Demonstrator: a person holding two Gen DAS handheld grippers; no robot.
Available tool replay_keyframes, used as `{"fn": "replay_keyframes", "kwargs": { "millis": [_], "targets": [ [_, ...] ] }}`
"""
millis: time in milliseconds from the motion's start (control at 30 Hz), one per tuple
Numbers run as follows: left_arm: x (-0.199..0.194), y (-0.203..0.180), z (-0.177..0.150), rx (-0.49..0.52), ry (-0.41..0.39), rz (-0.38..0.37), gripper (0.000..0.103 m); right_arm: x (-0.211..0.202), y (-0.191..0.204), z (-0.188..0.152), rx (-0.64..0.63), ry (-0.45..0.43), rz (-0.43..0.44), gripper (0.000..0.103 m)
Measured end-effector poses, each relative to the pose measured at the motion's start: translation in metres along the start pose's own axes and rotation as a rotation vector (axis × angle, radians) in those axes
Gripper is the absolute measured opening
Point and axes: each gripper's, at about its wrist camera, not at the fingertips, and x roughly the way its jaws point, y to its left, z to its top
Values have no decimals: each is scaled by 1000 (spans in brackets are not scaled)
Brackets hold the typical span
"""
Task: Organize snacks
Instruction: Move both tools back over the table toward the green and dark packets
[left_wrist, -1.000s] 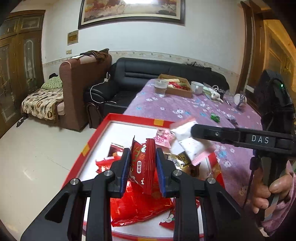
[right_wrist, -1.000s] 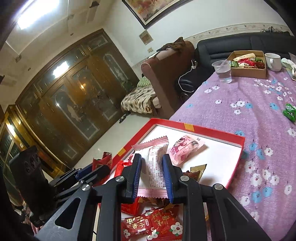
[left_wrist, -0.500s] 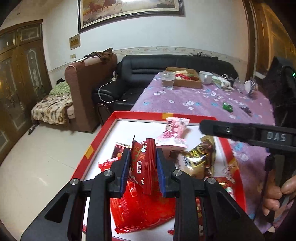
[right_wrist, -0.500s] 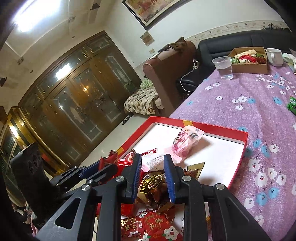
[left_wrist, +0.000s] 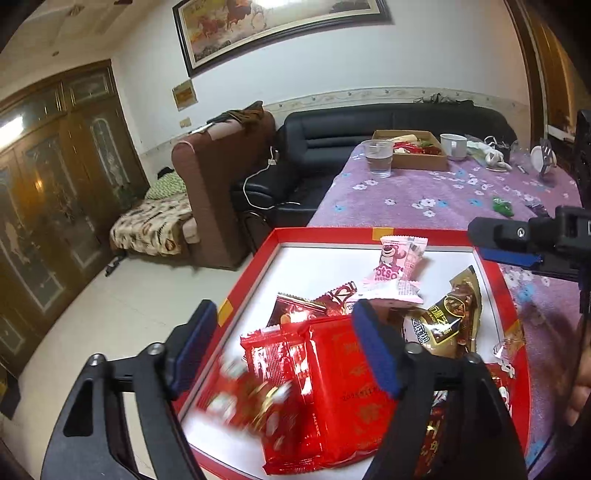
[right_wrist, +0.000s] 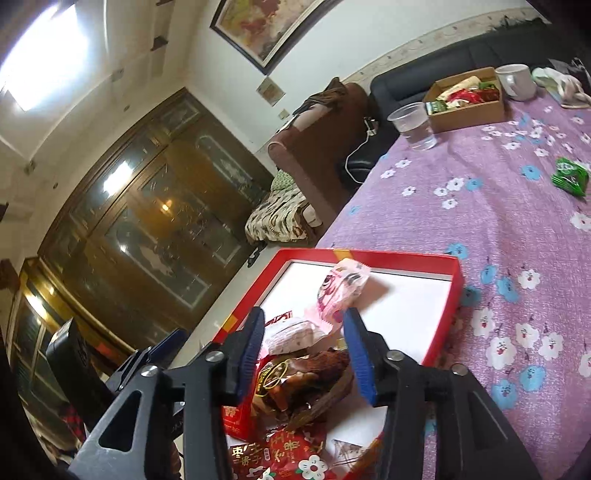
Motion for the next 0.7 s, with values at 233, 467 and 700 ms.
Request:
{"fn": "replay_keyframes", "kwargs": {
  "millis": [233,467,700],
  "targets": [
    [3,-3,3,18,13,37,80,-2,-14,3,64,-5,-27,58],
    [2,-9,5,30,14,48,80,-1,-18,5,76,3,-43,59],
    [3,-13,5,39,18,54,80,0,-19,4,86,10,-51,59]
  ]
}}
